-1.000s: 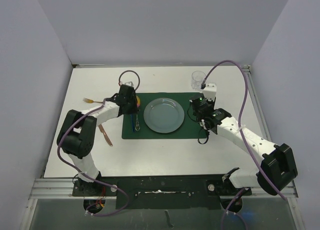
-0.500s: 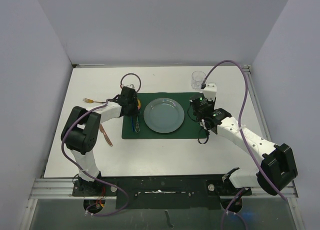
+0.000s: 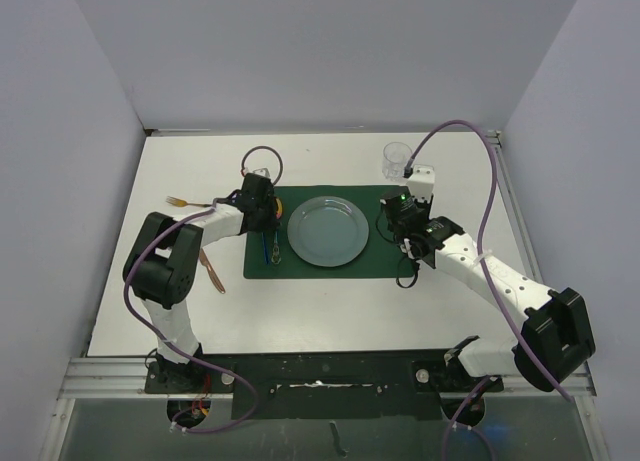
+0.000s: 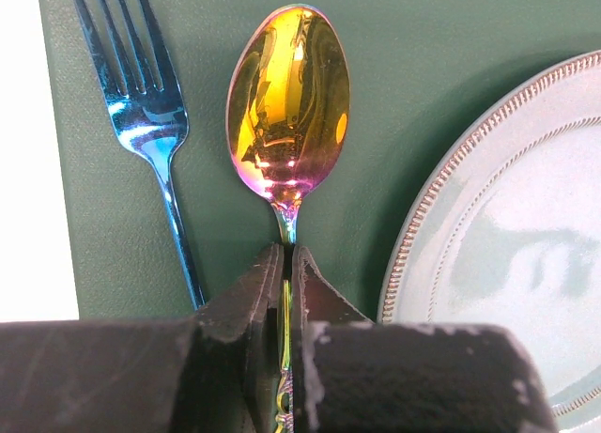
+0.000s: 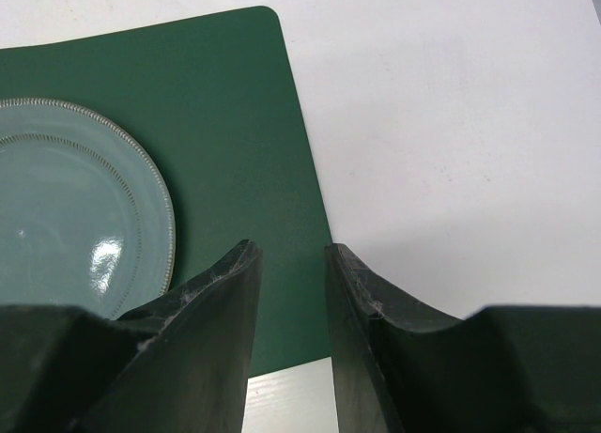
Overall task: Set the dinner table for one person
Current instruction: Place the spoon on the napkin.
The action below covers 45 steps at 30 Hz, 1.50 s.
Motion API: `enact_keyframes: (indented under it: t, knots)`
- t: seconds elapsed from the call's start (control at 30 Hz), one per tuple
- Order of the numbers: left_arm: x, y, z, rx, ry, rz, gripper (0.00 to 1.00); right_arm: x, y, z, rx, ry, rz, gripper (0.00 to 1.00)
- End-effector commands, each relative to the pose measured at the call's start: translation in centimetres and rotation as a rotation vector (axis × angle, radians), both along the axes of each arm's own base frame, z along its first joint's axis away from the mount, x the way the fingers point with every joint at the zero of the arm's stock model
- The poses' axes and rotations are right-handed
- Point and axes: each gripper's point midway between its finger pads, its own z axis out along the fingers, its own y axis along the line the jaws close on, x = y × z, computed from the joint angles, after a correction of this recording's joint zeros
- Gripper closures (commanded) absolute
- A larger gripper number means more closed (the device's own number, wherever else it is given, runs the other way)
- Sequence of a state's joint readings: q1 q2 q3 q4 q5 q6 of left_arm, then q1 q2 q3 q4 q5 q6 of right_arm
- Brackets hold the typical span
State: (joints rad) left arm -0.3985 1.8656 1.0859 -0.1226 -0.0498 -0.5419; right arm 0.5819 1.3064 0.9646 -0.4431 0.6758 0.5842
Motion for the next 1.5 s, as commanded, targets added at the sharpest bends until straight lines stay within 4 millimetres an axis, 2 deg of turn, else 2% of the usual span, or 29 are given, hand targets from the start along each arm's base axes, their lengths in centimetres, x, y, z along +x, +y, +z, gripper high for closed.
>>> enact_keyframes:
  t: [0.0, 0.3, 0.47, 0.63, 0.83, 0.93, 0.97, 1.03, 1.1, 1.23, 1.37, 1.47]
  knots:
    - [1.3, -1.0, 0.2, -0.021, -0.034, -0.027, 0.99, 0.2, -0.5, 1.1, 0.005, -0.038, -0.02, 0.66]
    - [1.4, -1.2, 1.8, -0.036, -0.06, -0.032, 0.74, -0.1, -0.5, 1.2, 0.01, -0.038, -0.016, 0.66]
    - [1.7, -0.9, 4.0, -0.038, -0.1, -0.017, 0.71, -0.2, -0.7, 1.3, 0.014, -0.044, -0.017, 0.66]
    - [2.1, -0.1, 8.0, -0.026, -0.172, 0.022, 0.71, -0.1, -0.5, 1.3, 0.019, -0.047, -0.011, 0.66]
    - [2.7, 1.6, 14.2, 0.002, -0.286, 0.101, 0.69, 0.1, -0.3, 1.5, 0.025, -0.053, -0.001, 0.66]
    - [3.4, 3.9, 17.1, 0.079, -0.312, 0.211, 0.68, 0.2, -0.3, 1.7, 0.028, -0.058, 0.001, 0.66]
    - [3.6, 5.1, 17.5, 0.123, -0.302, 0.262, 0.68, 0.2, -0.3, 1.8, 0.03, -0.062, 0.001, 0.66]
    - [3.9, 7.4, 17.4, 0.225, -0.263, 0.35, 0.65, 0.2, -0.3, 2.0, 0.034, -0.068, 0.006, 0.66]
    - [4.0, 9.7, 16.1, 0.33, -0.185, 0.416, 0.65, 0.1, -0.2, 2.3, 0.042, -0.075, 0.011, 0.66]
    - [4.6, 12.2, 12.5, 0.478, -0.074, 0.49, 0.65, 0.0, -0.4, 2.5, 0.046, -0.084, 0.016, 0.66]
    - [5.4, 13.4, 9.6, 0.472, -0.003, 0.518, 0.65, -0.5, -1.2, 2.8, 0.037, -0.093, 0.008, 0.66]
    - [6.0, 15.6, 8.2, 0.432, 0.044, 0.581, 0.68, -0.9, -2.0, 3.2, 0.03, -0.108, 0.0, 0.66]
